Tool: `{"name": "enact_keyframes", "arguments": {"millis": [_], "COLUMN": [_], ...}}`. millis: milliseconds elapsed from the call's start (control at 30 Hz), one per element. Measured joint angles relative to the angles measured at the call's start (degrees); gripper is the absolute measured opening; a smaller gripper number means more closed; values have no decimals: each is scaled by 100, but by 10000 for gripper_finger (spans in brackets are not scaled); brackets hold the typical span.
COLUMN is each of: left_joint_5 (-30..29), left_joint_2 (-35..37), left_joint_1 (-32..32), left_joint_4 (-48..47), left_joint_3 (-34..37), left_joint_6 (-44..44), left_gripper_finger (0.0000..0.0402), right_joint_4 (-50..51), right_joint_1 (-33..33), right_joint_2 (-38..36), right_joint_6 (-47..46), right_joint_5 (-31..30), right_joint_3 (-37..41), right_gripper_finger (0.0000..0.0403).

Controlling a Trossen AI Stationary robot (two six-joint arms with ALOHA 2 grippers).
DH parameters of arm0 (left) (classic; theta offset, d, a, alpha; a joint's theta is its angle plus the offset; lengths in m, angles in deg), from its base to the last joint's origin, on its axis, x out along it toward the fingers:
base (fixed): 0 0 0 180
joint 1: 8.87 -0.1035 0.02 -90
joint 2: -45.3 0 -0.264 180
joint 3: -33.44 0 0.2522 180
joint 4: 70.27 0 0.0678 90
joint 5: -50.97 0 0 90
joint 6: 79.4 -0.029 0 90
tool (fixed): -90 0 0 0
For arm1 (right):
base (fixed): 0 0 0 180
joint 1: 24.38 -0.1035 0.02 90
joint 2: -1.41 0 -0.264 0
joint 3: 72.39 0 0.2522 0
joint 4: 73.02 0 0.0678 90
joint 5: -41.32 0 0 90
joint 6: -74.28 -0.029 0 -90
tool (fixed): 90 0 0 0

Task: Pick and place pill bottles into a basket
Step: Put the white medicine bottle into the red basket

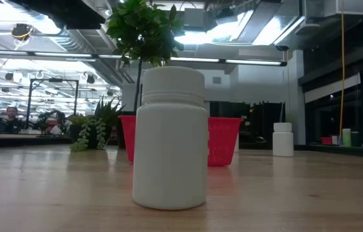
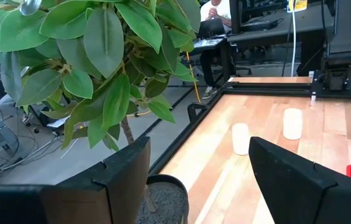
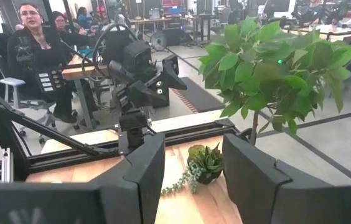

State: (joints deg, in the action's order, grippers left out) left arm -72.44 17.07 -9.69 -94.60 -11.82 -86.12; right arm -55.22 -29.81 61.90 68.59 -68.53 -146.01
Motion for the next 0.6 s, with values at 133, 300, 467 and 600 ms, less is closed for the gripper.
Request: {"name": "enact_keyframes", "arguments": {"millis": [133,300,467,600], "left_joint_5": [0,0,0,0], "left_joint_2": [0,0,0,0], "left_joint_1": [0,0,0,0], "left_joint_4": [0,0,0,0], "left_joint_3": [0,0,0,0], "left_joint_6": [0,-2,-2,-2], "left_gripper_finger": [267,267,267,267], "right_joint_4": [-28,34,87,345], "right_joint_1": [0,6,51,87], "right_joint_2": [106,127,129,129], "right_joint_6": [42,155,317,321], "right_joint_5": [0,-2,-3,-2], "right_joint_3": [0,2,2,2], "right_gripper_finger": [163,163,163,163]}}
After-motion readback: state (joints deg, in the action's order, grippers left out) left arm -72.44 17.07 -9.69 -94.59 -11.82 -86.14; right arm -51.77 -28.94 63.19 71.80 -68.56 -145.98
